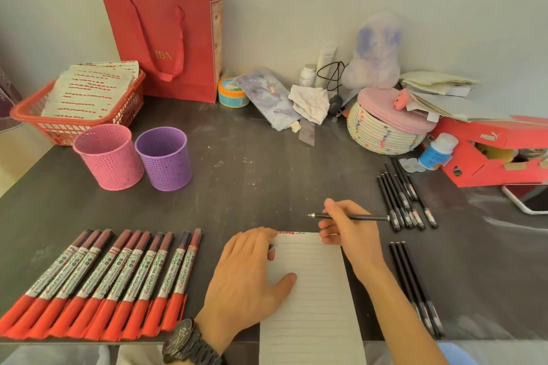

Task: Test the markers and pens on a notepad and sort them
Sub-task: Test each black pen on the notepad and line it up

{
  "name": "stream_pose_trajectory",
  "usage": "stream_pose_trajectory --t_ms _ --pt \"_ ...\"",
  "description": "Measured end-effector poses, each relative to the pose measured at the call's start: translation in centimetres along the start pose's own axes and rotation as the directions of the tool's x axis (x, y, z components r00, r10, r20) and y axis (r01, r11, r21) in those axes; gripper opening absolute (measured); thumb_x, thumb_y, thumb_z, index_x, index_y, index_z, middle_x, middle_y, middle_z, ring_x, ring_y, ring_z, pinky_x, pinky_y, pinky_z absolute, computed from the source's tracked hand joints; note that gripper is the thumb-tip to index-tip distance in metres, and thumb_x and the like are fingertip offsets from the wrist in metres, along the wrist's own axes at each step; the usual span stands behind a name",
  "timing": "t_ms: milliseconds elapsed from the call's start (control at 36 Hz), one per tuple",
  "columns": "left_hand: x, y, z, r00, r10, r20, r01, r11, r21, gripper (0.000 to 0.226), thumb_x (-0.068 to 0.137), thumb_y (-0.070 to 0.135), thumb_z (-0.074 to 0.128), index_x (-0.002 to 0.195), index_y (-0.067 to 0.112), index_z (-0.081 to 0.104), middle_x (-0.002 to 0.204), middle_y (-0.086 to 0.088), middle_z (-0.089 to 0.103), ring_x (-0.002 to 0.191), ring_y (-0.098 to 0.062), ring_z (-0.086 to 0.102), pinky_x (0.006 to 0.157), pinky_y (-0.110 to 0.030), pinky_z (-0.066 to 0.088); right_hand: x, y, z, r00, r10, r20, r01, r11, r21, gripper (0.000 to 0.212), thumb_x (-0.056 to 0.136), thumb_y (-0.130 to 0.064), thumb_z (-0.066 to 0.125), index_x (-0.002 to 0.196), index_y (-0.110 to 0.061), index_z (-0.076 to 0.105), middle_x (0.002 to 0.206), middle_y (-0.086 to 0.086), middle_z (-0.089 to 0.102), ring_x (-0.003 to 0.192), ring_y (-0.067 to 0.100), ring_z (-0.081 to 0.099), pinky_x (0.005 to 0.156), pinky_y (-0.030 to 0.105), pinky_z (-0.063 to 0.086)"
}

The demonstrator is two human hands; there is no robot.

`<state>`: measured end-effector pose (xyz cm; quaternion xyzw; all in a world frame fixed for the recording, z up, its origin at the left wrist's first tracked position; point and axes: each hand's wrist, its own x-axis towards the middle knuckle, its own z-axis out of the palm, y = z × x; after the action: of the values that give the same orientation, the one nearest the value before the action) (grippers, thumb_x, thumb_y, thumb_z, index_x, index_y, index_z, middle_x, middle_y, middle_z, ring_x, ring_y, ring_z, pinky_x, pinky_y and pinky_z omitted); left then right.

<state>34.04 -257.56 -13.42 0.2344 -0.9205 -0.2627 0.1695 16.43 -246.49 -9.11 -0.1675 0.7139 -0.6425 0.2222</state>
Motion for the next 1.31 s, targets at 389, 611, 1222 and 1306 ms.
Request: stream_pose_trajectory --t_ms 389,611,1222,1306 --pt "0.5 0.1 0.1 1.0 -0.012 -0.021 0.014 0.996 0.085 0.041 0.084 0.066 0.05 0.109 0.033 0.051 0.097 0.028 0.038 0.111 -0.001 0.046 0.104 -0.021 0.024 1.4 3.0 0.6 0.958 -0.199 -0.207 0.144 0.956 -0.255 0.034 0.086 -0.03 0.074 0.06 -0.02 0.054 0.046 0.0 0.059 0.045 0.005 0.058 0.053 0.017 0.044" --pt "0.5 0.1 0.1 0.999 -0.01 -0.03 0.012 0.997 0.078 0.039 0.084 0.06 0.057 0.109 0.031 0.051 0.095 0.025 0.041 0.108 -0.003 0.048 0.102 -0.021 0.025 1.3 3.0 0.8 0.971 -0.189 -0.149 0.133 0.937 -0.324 0.028 0.08 -0.021 0.069 0.058 -0.02 0.052 0.045 0.001 0.058 0.048 0.011 0.063 0.049 0.01 0.04" --pt "0.6 0.4 -0.1 0.999 -0.034 -0.009 0.034 0.997 0.068 0.032 0.085 0.06 0.061 0.098 0.036 0.044 0.111 0.023 0.051 0.115 -0.006 0.049 0.105 -0.025 0.024 1.4 3.1 1.1 0.967 -0.222 -0.126 0.158 0.909 -0.387 0.026 0.082 -0.021 0.069 0.061 -0.012 0.056 0.052 0.007 0.063 0.045 0.0 0.06 0.05 0.01 0.044" --pt "0.6 0.4 -0.1 0.999 -0.033 -0.004 0.033 0.997 0.073 0.033 0.085 0.06 0.06 0.099 0.033 0.047 0.112 0.023 0.051 0.117 -0.007 0.048 0.106 -0.026 0.024 1.4 3.1 1.1 0.967 -0.225 -0.124 0.162 0.908 -0.387 0.027 0.082 -0.022 0.069 0.06 -0.014 0.056 0.052 0.007 0.064 0.046 0.0 0.061 0.05 0.01 0.044"
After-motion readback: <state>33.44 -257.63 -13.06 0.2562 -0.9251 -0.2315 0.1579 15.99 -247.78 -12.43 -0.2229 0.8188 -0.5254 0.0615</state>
